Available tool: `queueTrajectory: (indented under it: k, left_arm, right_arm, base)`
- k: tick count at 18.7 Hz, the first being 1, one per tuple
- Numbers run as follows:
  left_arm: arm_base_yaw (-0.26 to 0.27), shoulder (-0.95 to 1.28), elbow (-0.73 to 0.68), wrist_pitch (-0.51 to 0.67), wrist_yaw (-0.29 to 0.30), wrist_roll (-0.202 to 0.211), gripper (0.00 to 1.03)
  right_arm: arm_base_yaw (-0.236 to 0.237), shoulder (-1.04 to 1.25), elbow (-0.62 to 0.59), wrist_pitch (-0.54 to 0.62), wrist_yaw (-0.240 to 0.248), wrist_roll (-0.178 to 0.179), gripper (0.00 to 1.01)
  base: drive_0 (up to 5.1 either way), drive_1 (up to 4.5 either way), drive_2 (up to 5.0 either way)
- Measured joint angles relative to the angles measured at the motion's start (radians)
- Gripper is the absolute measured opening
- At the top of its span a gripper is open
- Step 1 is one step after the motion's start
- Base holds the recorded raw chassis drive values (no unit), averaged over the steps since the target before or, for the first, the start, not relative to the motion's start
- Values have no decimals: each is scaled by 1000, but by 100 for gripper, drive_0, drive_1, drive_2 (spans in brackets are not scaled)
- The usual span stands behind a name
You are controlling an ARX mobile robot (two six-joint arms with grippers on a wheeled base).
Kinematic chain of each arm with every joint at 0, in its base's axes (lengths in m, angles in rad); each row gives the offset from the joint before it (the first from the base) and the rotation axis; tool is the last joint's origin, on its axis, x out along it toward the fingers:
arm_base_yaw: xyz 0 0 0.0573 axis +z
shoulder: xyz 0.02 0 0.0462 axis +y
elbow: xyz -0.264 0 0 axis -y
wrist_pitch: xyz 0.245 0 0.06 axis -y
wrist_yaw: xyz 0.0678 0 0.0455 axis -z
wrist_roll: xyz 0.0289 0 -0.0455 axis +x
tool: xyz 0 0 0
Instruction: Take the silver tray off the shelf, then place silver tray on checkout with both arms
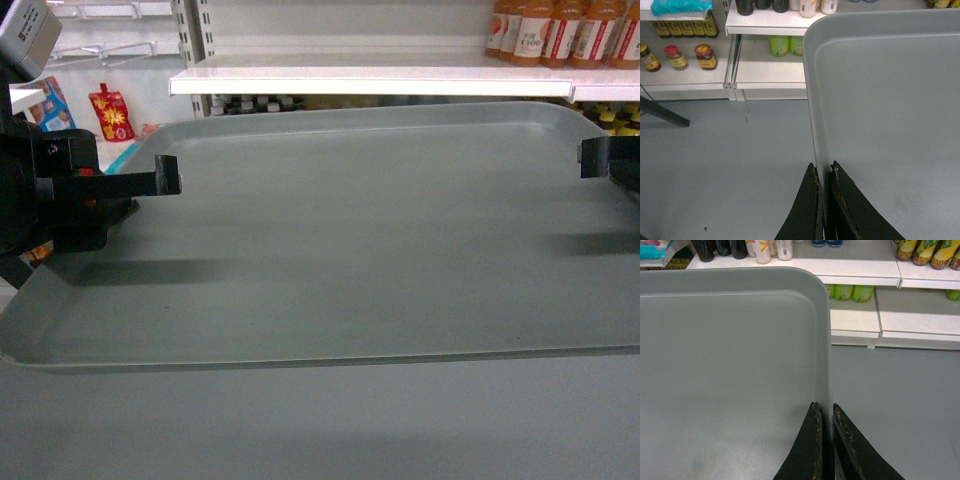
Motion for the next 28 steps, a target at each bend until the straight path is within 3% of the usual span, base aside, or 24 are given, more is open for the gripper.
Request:
queueTrajectory:
  k: [28]
  left_arm:
    - [0,0,-1,1,-2,0,4]
  right_arm:
    - [1,-1,2,4,0,-5,3]
  base:
    - [6,-425,436]
